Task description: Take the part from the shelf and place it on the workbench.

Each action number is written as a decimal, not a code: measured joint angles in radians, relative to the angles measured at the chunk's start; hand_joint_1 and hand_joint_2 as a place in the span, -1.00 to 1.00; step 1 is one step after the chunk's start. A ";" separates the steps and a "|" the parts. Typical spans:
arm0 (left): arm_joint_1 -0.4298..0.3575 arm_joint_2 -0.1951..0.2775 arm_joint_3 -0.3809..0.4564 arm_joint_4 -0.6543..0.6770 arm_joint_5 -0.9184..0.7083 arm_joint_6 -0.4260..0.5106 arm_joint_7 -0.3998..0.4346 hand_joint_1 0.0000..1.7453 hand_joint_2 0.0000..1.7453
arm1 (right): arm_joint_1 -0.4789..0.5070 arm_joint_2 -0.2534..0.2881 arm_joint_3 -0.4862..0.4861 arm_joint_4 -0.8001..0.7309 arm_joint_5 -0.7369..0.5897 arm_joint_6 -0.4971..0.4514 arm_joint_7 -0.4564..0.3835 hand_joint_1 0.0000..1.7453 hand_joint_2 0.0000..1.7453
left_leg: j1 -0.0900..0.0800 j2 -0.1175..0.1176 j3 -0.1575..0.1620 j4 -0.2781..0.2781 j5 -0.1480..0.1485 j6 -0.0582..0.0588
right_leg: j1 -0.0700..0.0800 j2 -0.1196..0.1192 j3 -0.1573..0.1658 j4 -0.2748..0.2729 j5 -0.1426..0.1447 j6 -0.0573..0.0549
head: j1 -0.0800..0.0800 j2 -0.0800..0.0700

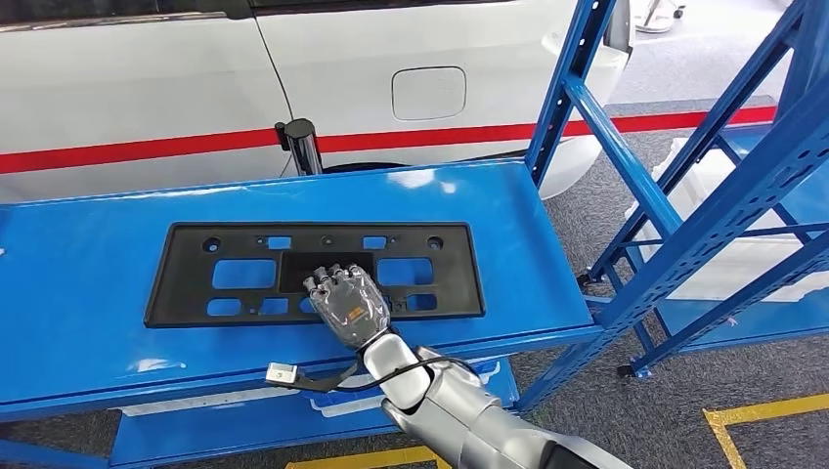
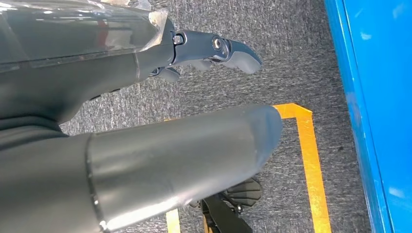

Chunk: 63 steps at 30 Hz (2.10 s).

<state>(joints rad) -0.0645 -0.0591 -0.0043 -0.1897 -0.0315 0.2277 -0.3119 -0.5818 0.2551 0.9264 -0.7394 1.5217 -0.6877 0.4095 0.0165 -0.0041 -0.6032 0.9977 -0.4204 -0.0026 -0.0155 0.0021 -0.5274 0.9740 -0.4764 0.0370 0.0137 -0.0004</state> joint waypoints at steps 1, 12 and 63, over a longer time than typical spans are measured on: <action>0.000 0.000 0.000 0.000 0.000 0.000 -0.001 -1.00 -1.00 | 0.008 -0.008 -0.004 -0.027 0.000 -0.001 -0.001 1.00 1.00 | 0.000 0.000 0.000 0.000 0.000 0.000 | 0.000 0.000 0.000 0.000 0.000 0.000 | 0.000 0.000; 0.011 -0.007 0.009 0.000 0.002 0.020 -0.005 -1.00 -1.00 | 0.172 0.006 -0.278 -0.381 -0.676 -0.002 -0.813 1.00 1.00 | 0.001 -0.003 0.000 0.000 -0.001 -0.001 | 0.000 -0.004 -0.007 0.000 -0.004 0.000 | 0.000 0.000; -0.013 -0.030 0.077 -0.001 0.014 0.049 -0.013 -1.00 1.00 | 0.186 -0.211 -0.291 -0.876 -1.551 0.489 -0.967 1.00 1.00 | 0.012 -0.006 -0.015 0.023 -0.003 -0.015 | -0.026 0.003 -0.046 0.061 0.001 0.004 | 0.000 0.000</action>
<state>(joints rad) -0.0777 -0.0890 0.0725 -0.1909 -0.0176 0.2763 -0.3253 -0.3956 0.0443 0.6351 -1.6152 -0.0298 -0.1984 -0.5570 0.0282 -0.0098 -0.6180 1.0210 -0.4234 -0.0174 -0.0420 0.0054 -0.5737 1.0349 -0.4759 0.0414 0.0132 -0.0004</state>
